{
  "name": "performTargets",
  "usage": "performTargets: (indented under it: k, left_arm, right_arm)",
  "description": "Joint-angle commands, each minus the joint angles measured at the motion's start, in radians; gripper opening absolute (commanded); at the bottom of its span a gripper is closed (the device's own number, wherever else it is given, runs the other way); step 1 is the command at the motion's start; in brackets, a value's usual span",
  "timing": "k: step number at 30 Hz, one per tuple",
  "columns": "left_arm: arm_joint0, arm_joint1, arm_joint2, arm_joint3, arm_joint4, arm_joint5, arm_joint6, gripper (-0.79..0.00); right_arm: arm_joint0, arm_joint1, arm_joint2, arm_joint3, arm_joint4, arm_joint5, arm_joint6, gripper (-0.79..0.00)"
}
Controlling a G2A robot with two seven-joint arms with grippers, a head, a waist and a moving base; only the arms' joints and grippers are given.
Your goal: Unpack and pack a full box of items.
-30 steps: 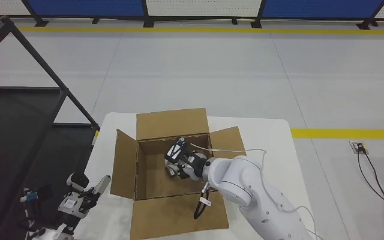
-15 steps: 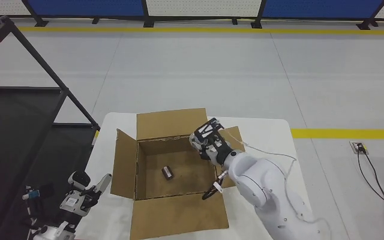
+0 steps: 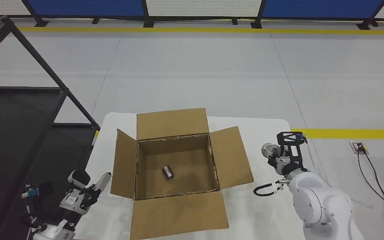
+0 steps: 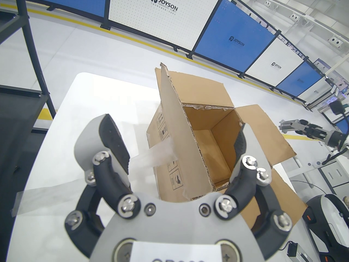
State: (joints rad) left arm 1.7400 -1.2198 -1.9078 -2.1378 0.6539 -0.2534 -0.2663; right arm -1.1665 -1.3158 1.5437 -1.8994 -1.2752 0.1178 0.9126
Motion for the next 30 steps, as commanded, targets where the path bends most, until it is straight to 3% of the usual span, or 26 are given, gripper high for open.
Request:
performTargets:
  k: [1,10,17,18,22,24,25,30]
  left_arm:
    - [0.0,0.0,0.0,0.0,0.0,0.0,0.0,0.0]
    - [0.0,0.0,0.0,0.0,0.0,0.0,0.0,0.0]
    - [0.0,0.0,0.0,0.0,0.0,0.0,0.0,0.0]
    - [0.0,0.0,0.0,0.0,0.0,0.0,0.0,0.0]
    - [0.0,0.0,0.0,0.0,0.0,0.0,0.0,0.0]
    - [0.0,0.0,0.0,0.0,0.0,0.0,0.0,0.0]
    - [0.0,0.0,0.0,0.0,0.0,0.0,0.0,0.0]
    - [0.0,0.0,0.0,0.0,0.0,0.0,0.0,0.0]
  right_arm:
    - [0.012,0.003,0.016,0.068,0.005,-0.007,0.019,-0.785]
    - [0.12,0.01,0.023,0.367,-0.008,-0.018,0.062,-0.785]
    - [0.165,0.014,0.026,0.488,0.017,-0.038,0.045,-0.785]
    - [0.168,0.014,0.025,0.495,0.019,-0.04,0.045,-0.656]
    - [0.172,0.017,0.026,0.505,0.027,-0.043,0.043,-0.351]
    - [0.172,0.018,0.026,0.504,0.029,-0.043,0.045,-0.043]
    - [0.171,0.019,0.027,0.498,0.03,-0.042,0.044,0.0]
    - [0.159,0.022,0.029,0.444,0.022,-0.024,0.035,0.0]
